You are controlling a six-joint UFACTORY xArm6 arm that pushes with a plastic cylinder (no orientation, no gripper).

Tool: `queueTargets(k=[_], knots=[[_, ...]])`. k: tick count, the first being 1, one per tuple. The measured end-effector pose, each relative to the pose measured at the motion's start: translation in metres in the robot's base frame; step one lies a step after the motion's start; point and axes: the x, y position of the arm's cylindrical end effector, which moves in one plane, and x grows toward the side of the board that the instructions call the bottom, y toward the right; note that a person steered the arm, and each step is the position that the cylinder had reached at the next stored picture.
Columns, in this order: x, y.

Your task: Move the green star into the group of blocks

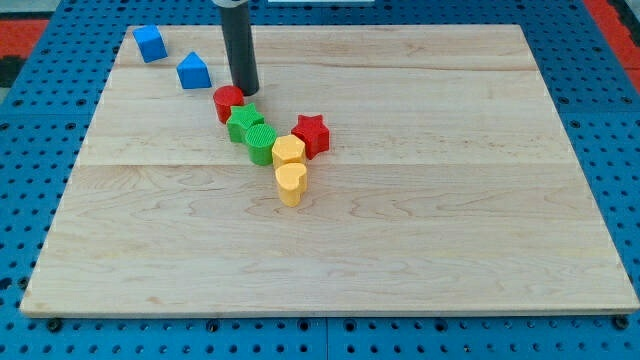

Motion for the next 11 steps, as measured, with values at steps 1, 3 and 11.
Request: queueTargets(k=[1,3,11], knots=[[0.014,-0.081],[0.044,-0.070],[0.073,0.026]])
